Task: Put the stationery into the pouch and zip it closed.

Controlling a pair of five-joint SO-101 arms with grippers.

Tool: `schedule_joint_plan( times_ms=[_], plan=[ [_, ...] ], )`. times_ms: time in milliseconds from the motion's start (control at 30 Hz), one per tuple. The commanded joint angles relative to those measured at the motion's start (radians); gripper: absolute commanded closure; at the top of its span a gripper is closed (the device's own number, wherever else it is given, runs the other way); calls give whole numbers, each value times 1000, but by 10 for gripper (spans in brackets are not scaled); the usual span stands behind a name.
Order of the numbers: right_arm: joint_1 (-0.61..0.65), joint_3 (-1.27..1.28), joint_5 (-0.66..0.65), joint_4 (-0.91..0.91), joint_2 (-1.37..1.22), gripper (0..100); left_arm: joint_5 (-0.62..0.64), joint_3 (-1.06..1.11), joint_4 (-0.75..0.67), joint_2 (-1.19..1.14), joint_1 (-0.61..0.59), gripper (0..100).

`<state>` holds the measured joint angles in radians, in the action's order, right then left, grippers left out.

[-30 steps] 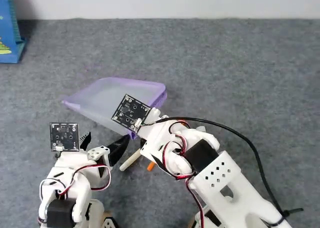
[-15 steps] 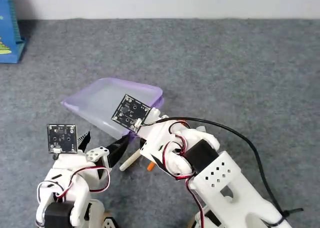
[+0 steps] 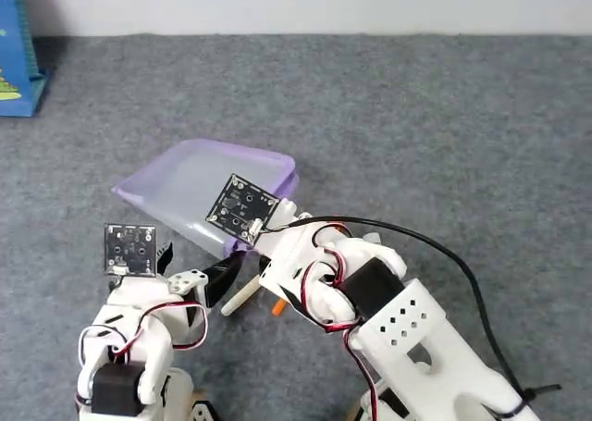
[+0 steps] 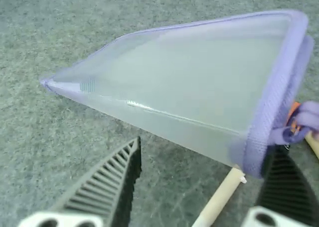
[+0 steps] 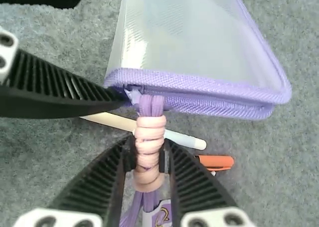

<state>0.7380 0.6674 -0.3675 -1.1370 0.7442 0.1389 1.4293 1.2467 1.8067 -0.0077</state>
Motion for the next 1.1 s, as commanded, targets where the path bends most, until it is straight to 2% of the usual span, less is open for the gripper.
schedule_joint_plan(
  times_ms=[0,200,433,533,633,833,1067],
  plan=[
    [5,-6,12,13,41,991,-14,-4,-25,12,-9,689],
    [4,-6,9,12,41,991,-15,-4,-26,12,-9,794],
    [4,-6,6,12,41,991,-20,-4,-32,12,-11,873],
    [2,-6,5,10,41,991,-87,-7,-34,12,-11,929],
    [-51,-11,-8,10,41,991,-118,-12,-38,12,-12,991],
    [-214,-12,-15,21,41,991,-114,-5,-98,12,-155,987],
    [-309,-14,-35,21,42,991,-112,-4,-98,12,-169,988]
  ],
)
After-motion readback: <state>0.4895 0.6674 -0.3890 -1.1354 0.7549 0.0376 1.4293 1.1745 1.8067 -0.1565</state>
